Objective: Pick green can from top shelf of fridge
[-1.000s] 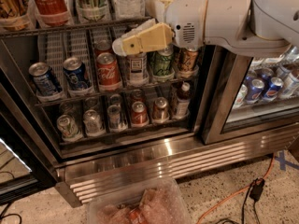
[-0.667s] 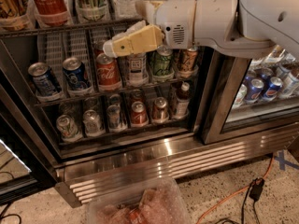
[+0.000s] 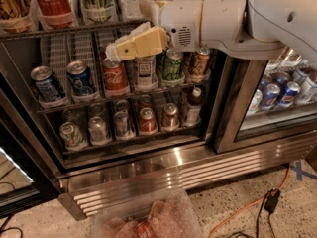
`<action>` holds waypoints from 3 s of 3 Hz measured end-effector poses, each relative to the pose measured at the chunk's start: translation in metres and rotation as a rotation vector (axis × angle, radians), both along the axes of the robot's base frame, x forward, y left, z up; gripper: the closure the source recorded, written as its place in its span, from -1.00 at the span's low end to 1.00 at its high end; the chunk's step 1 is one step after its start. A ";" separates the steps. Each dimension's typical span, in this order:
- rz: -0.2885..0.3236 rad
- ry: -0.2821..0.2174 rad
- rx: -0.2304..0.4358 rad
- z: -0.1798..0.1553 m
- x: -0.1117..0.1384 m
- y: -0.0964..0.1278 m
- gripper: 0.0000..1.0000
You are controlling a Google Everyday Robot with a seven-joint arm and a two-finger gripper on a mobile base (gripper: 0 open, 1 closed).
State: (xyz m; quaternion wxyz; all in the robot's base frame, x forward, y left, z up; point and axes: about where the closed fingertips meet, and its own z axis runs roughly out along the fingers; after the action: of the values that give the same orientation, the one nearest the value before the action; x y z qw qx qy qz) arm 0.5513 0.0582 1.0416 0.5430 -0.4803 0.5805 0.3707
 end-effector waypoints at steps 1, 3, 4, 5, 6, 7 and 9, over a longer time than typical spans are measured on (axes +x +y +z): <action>0.017 -0.008 0.032 0.000 0.010 0.011 -1.00; 0.042 -0.053 0.094 0.008 0.026 0.033 -1.00; 0.061 -0.075 0.118 0.014 0.029 0.044 -1.00; 0.104 -0.088 0.135 0.016 0.032 0.065 -1.00; 0.106 -0.083 0.139 0.013 0.034 0.073 -1.00; 0.064 -0.086 0.155 0.014 0.039 0.073 -1.00; -0.114 -0.081 0.163 0.017 0.053 0.059 -1.00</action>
Offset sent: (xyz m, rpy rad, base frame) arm 0.0320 0.0247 0.0039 0.1033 -0.0477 0.0255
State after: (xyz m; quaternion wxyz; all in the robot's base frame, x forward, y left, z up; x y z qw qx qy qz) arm 0.6045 0.1170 1.0584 0.6234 -0.4153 0.5525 0.3656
